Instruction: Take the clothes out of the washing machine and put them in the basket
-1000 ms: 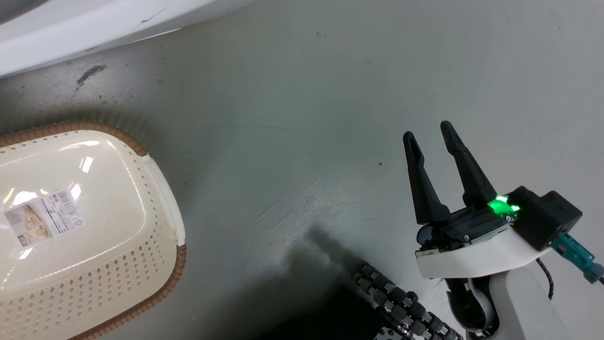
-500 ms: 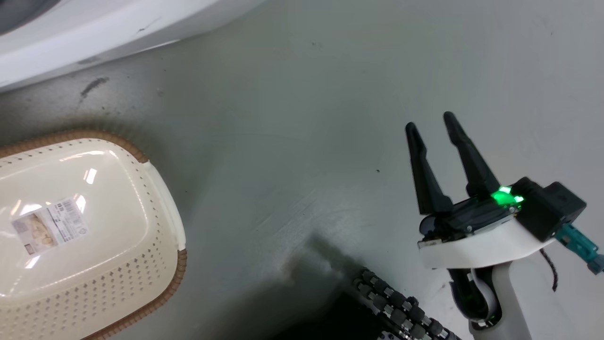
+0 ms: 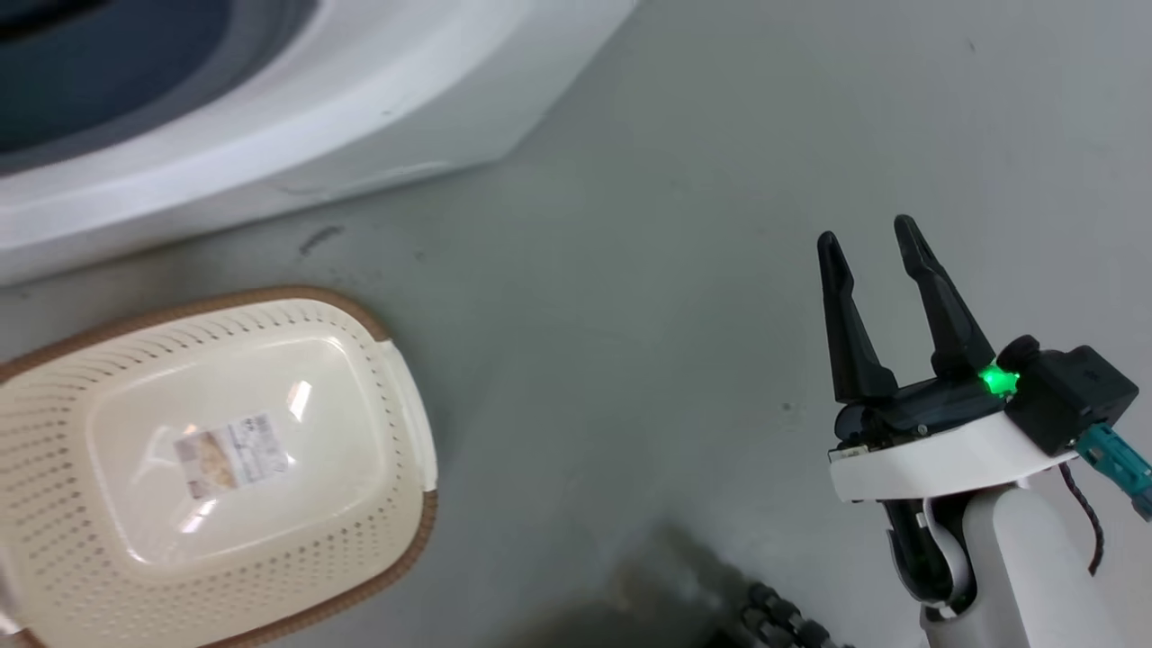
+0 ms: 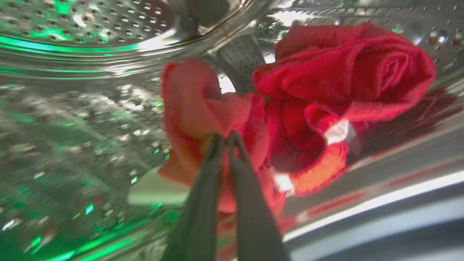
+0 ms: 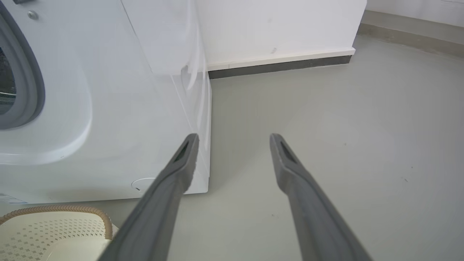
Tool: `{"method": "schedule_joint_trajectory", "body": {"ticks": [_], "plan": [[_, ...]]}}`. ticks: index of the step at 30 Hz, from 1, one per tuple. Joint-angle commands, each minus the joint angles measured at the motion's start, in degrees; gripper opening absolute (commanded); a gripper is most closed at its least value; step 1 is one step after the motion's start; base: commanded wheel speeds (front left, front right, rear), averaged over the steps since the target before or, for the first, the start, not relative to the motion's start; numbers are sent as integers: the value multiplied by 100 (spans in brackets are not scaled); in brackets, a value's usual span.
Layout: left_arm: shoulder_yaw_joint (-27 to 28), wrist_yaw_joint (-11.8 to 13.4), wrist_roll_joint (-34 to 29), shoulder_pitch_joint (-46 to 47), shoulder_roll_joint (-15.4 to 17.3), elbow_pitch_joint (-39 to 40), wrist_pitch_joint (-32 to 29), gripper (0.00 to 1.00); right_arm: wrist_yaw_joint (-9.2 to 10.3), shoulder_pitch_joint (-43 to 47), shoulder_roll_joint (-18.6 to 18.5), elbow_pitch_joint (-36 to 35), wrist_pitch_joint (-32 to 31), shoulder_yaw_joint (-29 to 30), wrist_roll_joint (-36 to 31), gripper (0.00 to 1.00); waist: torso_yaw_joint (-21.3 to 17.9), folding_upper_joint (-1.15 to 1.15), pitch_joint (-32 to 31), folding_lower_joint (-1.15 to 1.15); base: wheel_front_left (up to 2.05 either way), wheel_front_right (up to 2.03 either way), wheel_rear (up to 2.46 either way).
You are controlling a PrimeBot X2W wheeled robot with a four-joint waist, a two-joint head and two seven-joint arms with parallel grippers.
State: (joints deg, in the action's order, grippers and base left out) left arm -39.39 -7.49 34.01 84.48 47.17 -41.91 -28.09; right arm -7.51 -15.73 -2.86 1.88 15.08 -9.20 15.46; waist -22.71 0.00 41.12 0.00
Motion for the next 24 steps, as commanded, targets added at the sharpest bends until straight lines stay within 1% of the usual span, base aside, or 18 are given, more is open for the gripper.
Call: {"method": "schedule_joint_trajectory", "body": {"ticks": [1, 5, 11, 13, 19, 21, 24], "plan": [[-85, 10, 16, -263, -42, -19, 243, 0, 4, 82, -6, 46, 14, 54, -31, 100, 329, 0, -467, 0, 0, 0, 0], [-186, 10, 252, -742, -285, -51, 918, 0, 4, 139, -5, 112, 14, 179, -231, 100, 564, 0, -867, 0, 0, 0, 0], [-256, 54, 356, -1436, -679, -30, 1900, 0, 4, 299, -5, 251, 14, 355, -363, 100, 883, 0, -1475, 0, 0, 0, 0], [-245, 160, 356, -1664, -794, 31, 2217, 0, 4, 393, -7, 337, 14, 435, -300, 100, 992, 0, -1670, 0, 0, 0, 0], [-253, 440, 398, -2374, -1098, 314, 3061, 0, 4, 568, -5, 458, 14, 583, -491, 100, 1273, 0, -2164, 0, 0, 0, 0], [-323, 555, 268, -2553, -1127, 451, 3331, 0, 4, 583, -5, 480, 14, 622, -532, 100, 1350, 0, -2275, 0, 0, 0, 0], [-318, 696, 302, -2876, -1254, 630, 3680, 0, 4, 637, -5, 515, 14, 690, -560, 100, 1461, 0, -2403, 0, 0, 0, 0]]}}
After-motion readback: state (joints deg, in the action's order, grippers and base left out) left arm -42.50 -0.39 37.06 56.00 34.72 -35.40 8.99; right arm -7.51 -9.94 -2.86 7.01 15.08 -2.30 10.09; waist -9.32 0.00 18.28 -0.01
